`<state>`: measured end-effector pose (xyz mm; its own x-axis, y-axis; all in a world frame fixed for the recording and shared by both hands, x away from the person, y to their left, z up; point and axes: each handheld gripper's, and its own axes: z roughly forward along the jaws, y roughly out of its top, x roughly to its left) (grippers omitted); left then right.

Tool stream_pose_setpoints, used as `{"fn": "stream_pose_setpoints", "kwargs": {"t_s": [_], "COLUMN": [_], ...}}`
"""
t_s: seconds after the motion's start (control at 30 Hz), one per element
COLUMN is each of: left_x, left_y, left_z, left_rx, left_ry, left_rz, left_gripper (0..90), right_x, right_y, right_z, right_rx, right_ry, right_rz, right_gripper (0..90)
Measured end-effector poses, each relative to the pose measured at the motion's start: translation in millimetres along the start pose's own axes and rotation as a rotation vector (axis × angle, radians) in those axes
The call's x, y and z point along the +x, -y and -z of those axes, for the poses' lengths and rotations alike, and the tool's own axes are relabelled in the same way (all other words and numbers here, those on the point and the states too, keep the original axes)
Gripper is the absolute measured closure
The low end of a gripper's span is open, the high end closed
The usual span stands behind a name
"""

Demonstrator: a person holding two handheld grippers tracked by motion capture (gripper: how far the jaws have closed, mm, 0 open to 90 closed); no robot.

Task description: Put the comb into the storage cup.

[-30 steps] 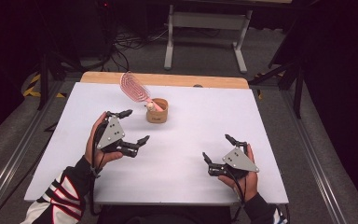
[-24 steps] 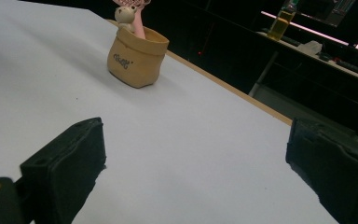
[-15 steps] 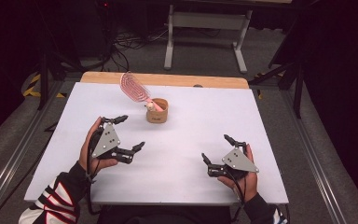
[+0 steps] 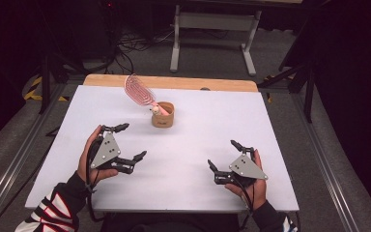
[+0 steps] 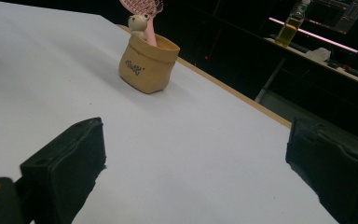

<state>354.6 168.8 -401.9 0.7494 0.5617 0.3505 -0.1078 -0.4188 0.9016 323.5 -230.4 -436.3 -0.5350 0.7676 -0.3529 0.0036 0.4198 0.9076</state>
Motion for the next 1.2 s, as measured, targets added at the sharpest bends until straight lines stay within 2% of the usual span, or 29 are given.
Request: {"fn": "stream_pose_setpoints", "kwargs": {"t_s": [0.17, 0.23, 0.33, 0.4, 0.47, 0.53, 0.67, 0.77, 0.8, 0.87, 0.93, 1.07, 1.1, 1.13, 1.2], "left_x": [-1.0, -3.4, -4.6, -4.6, -4.1, -4.0, -3.7, -3.1, -2.7, -2.4, -2.0, 0.6, 1.5, 1.4, 2.3], "left_y": [5.7, 8.9, 12.3, 15.4, 18.5, 22.6, 31.5, 36.5, 41.5, 47.4, 53.0, 62.9, 64.3, 66.6, 72.2], "left_z": [5.5, 7.9, 11.5, 14.4, 17.6, 20.9, 23.6, 24.1, 23.8, 24.2, 25.3, 29.9, 31.5, 32.7, 34.4], "left_rx": [0.013, 0.026, 0.033, 0.033, 0.037, 0.04, 0.059, 0.076, 0.098, 0.099, 0.106, 0.112, 0.119, 0.122, 0.124], "left_ry": [-0.011, -0.018, -0.027, -0.027, -0.04, -0.041, -0.045, -0.052, -0.055, -0.05, -0.057, -0.057, -0.059, -0.05, -0.057], "left_rz": [0.009, -0.007, -0.01, 0.012, 0.005, 0.017, 0.038, 0.032, 0.036, 0.072, 0.07, 0.12, 0.115, 0.126, 0.142], "left_gripper": [4.5, 4.6, 4.6, 4.7, 4.9, 5.4, 5.6, 5.4, 5.3, 5.5, 5.5, 5.8, 5.8, 5.8, 5.7], "right_x": [2.4, 3.7, 5.0, 6.0, 7.1, 7.7, 8.9, 9.9, 9.9, 9.8, 9.6, 8.6, 8.4, 8.3, 8.3], "right_y": [-1.2, -1.9, -2.8, -3.3, -3.8, -3.9, -3.5, -3.0, -3.0, -2.7, -2.4, -1.4, -1.3, -1.2, -0.3], "right_z": [0.0, 0.1, 0.7, 0.8, 1.2, 1.4, 0.9, 1.3, 1.4, 2.2, 2.9, 3.7, 3.9, 3.7, 2.8], "right_rx": [-0.004, -0.004, -0.008, -0.01, -0.011, -0.012, -0.004, -0.003, -0.002, 0.001, 0.005, 0.01, 0.009, 0.009, 0.015], "right_ry": [-0.005, -0.008, -0.011, -0.009, -0.011, -0.01, -0.012, -0.009, -0.007, -0.006, -0.006, -0.001, -0.001, 0.001, -0.001], "right_rz": [0.005, 0.011, 0.012, 0.016, 0.015, 0.017, 0.024, 0.028, 0.03, 0.029, 0.032, 0.03, 0.027, 0.026, 0.023], "right_gripper": [5.4, 5.4, 5.4, 5.4, 5.4, 5.4, 5.4, 5.4, 5.4, 5.4, 5.4, 5.4, 5.4, 5.4, 5.4]}}
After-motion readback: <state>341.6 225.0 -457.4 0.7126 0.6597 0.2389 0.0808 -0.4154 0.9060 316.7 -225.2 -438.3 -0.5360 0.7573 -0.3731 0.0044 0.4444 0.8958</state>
